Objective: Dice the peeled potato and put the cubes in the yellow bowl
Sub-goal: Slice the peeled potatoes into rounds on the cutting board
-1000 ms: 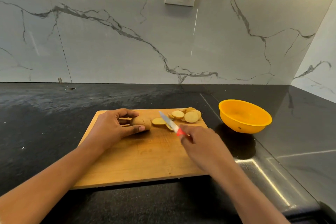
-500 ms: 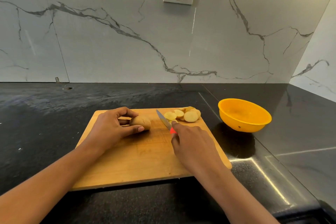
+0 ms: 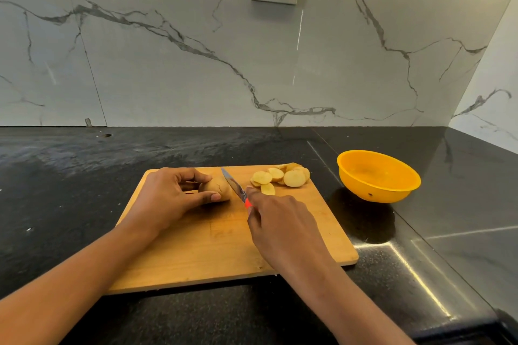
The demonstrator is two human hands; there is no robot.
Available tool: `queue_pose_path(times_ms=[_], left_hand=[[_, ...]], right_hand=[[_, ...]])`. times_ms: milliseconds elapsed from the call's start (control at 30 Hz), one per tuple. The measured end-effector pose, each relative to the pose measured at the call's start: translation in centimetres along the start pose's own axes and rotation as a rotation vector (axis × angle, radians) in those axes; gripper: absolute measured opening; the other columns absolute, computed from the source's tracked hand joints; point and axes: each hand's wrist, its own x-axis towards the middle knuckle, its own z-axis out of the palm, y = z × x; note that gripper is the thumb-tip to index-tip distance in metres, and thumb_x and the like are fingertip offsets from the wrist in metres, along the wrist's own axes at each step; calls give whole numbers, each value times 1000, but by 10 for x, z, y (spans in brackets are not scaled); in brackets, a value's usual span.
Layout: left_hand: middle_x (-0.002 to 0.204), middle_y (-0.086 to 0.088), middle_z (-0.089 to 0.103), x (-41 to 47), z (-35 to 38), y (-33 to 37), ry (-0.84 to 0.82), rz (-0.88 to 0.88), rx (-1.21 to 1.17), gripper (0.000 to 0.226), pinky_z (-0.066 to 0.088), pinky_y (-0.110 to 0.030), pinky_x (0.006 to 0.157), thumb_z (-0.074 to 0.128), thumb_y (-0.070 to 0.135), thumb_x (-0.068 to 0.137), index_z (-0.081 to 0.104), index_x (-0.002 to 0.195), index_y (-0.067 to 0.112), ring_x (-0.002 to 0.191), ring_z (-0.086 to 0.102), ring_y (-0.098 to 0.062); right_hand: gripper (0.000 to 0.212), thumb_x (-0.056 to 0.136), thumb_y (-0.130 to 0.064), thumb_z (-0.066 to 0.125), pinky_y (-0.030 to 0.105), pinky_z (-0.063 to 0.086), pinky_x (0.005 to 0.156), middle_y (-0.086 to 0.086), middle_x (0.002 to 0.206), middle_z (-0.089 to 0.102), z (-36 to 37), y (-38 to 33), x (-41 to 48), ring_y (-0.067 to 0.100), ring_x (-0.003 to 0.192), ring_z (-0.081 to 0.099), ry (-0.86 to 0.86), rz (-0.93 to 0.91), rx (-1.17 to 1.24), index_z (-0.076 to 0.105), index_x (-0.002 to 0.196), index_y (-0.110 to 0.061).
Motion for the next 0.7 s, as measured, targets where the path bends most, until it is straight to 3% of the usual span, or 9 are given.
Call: queue_pose_path(times_ms=[167,333,500,700], left_hand=[[90,18,66,0,-2,1,-3,31,60,52,41,-5,69,74,47,52,72,99,25,85,59,8],[83,25,60,0,-2,5,4,43,96,52,39,-1,61,73,47,52,71,100,26,80,55,11],[81,24,60,0,-2,5,7,52,91,52,39,3,61,74,46,53,72,100,24,79,55,11],[82,22,64,-1,-2,5,-2,43,70,49,42,-4,66,72,48,51,71,96,29,82,59,7]], right_hand=[[50,103,-30,36,26,37,67,-2,114,62,3,-1,-1,14,95,55,-3,-14,-17,22,150,-31],[49,103,-30,34,26,37,67,-1,110,62,7,-2,-2,13,88,52,0,-10,-3,21,150,-31],[49,104,-28,34,28,40,69,-1,112,62,11,-3,-1,16,95,55,4,-13,-11,19,151,-31],[48,103,-27,37,26,40,69,-1,111,62,5,0,6,14,91,53,2,-60,-2,26,149,-29]])
